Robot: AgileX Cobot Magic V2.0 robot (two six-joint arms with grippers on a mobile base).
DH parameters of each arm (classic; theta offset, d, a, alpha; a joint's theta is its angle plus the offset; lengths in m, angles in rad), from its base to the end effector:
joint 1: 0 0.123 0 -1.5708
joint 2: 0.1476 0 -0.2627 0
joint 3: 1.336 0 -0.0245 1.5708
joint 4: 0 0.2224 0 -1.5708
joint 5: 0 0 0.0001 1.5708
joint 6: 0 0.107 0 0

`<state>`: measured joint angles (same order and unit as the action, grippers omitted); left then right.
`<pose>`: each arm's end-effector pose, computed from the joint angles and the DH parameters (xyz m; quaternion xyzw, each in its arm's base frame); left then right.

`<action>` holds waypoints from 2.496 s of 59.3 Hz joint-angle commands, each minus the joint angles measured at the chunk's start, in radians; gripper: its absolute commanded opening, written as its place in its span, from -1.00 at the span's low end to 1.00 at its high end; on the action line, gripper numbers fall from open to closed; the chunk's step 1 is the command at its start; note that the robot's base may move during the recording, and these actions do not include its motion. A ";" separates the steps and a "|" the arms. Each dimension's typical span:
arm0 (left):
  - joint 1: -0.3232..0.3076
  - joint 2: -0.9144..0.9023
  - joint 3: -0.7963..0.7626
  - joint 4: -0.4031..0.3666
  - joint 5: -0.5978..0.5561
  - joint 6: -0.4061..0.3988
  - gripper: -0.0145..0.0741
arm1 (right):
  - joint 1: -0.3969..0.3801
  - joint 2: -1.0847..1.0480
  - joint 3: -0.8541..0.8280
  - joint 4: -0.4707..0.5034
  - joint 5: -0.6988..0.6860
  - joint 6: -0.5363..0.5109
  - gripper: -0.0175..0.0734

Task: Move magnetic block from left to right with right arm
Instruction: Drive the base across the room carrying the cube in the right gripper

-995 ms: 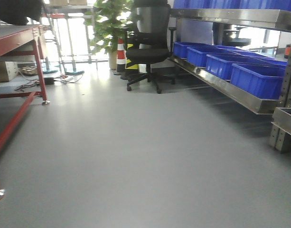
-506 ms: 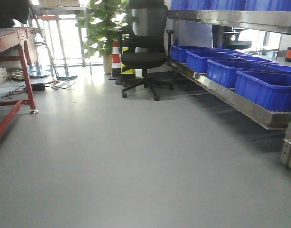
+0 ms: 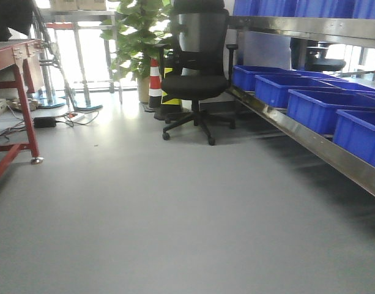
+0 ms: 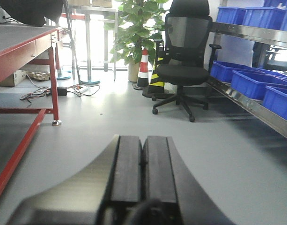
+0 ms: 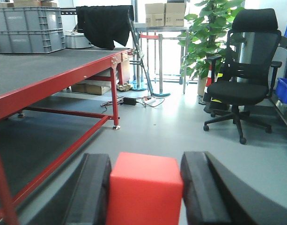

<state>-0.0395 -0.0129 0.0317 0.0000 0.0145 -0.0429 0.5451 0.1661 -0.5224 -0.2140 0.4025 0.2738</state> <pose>0.0667 -0.0026 0.2036 -0.0012 0.6878 -0.0299 0.7253 0.0448 0.0167 0.3268 -0.1306 0.6771 0.1940 0.6978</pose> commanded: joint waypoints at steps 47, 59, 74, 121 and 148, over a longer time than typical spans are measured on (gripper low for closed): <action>-0.002 -0.015 0.010 0.000 -0.090 -0.004 -0.94 | -0.001 0.013 -0.028 -0.019 -0.086 -0.008 -0.34; -0.002 -0.013 0.010 0.000 -0.090 -0.004 -0.94 | -0.001 0.013 -0.028 -0.019 -0.086 -0.008 -0.34; -0.002 -0.013 0.010 0.000 -0.090 -0.004 -0.94 | -0.001 0.013 -0.028 -0.019 -0.086 -0.008 -0.34; -0.002 -0.013 0.010 0.000 -0.090 -0.004 -0.94 | -0.001 0.013 -0.028 -0.019 -0.086 -0.008 -0.34; -0.002 -0.013 0.010 0.000 -0.090 -0.004 -0.94 | -0.001 0.013 -0.028 -0.019 -0.086 -0.008 -0.34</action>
<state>-0.0395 -0.0129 0.0317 0.0000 0.0145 -0.0429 0.5451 0.1661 -0.5224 -0.2140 0.4041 0.2738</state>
